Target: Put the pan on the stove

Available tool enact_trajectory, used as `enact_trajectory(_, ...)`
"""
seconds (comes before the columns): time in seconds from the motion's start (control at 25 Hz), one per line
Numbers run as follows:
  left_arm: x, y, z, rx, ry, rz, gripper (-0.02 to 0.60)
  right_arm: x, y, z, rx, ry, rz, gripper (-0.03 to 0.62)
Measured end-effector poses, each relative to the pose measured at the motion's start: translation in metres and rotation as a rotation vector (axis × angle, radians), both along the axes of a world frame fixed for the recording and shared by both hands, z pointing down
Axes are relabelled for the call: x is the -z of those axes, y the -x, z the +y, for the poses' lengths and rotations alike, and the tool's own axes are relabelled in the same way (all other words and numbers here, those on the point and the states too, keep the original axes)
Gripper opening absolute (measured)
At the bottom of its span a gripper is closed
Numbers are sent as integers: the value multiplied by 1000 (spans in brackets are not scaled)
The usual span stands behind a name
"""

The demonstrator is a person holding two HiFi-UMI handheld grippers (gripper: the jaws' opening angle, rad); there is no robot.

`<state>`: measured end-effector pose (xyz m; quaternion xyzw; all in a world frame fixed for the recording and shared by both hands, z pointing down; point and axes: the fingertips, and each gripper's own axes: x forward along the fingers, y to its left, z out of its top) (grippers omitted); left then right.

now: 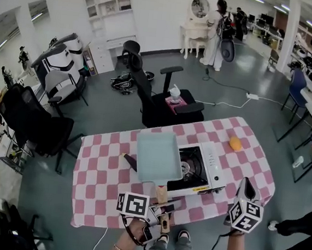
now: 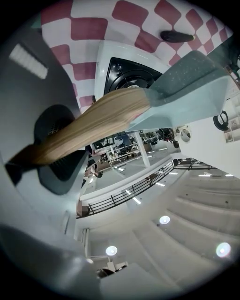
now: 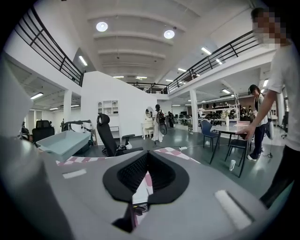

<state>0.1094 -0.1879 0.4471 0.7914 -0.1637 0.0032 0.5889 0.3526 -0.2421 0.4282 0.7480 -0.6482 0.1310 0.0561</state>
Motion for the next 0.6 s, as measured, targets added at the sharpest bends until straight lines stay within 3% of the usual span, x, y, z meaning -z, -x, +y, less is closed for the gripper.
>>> enact_trajectory(0.6,-15,-44,-5,-6,13,8,32,-25,-40,-23,19,45,-13,9)
